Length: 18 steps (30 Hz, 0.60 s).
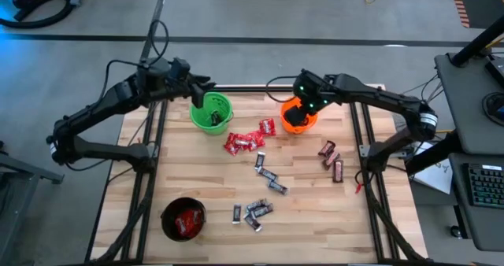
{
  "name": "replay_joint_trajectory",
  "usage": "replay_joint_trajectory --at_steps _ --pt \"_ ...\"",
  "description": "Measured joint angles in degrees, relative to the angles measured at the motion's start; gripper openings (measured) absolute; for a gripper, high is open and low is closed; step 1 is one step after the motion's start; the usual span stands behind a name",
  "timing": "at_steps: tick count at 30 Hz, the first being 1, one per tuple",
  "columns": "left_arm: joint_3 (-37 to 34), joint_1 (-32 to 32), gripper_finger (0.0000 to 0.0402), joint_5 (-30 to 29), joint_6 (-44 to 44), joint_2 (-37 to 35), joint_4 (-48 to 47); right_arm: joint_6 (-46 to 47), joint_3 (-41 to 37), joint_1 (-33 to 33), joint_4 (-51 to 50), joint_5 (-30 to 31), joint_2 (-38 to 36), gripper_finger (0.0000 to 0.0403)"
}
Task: Sort candy
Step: Put the black chocolate into the green bucket
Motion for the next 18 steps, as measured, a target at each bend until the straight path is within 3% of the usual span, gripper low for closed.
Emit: replay_joint_trajectory --at_steps 10,18 --pt "-0.17 -11.67 0.0155 0.02 -5.09 0.61 1.22 2.43 -4.39 11.76 3.22 -0.01 -6.54 0.0192" --pt "-0.26 -20.33 0.0155 -0.09 -7.10 5.99 4.10 8.20 -9.64 19.86 4.53 0.15 -9.04 0.0192"
